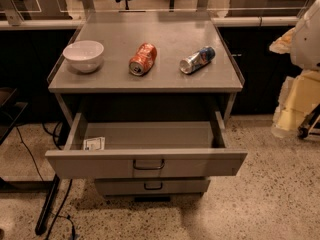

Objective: Close top drawer

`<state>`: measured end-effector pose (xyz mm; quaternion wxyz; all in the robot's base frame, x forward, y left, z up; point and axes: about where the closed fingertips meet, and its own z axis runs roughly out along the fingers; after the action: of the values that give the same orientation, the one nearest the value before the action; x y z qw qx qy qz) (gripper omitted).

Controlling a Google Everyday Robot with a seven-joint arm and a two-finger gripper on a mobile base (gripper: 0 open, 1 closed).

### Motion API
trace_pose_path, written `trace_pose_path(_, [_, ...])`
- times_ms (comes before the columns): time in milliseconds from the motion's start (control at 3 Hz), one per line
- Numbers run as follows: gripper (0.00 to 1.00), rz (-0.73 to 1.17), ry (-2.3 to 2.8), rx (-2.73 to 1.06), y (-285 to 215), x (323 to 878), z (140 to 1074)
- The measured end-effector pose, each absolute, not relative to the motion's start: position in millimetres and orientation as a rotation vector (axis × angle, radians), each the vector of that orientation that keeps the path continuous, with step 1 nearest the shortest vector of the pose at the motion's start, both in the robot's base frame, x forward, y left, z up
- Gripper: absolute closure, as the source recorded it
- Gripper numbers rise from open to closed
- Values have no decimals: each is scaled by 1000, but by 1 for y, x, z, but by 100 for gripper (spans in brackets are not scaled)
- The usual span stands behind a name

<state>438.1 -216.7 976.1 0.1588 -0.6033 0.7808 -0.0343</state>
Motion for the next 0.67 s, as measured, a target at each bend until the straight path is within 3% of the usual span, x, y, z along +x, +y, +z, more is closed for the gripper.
trace_pose_path(333, [0,-98,2232,-1725,-217,438,976])
trace_pose_path(667, [19,-98,2232,-1725,-217,438,976])
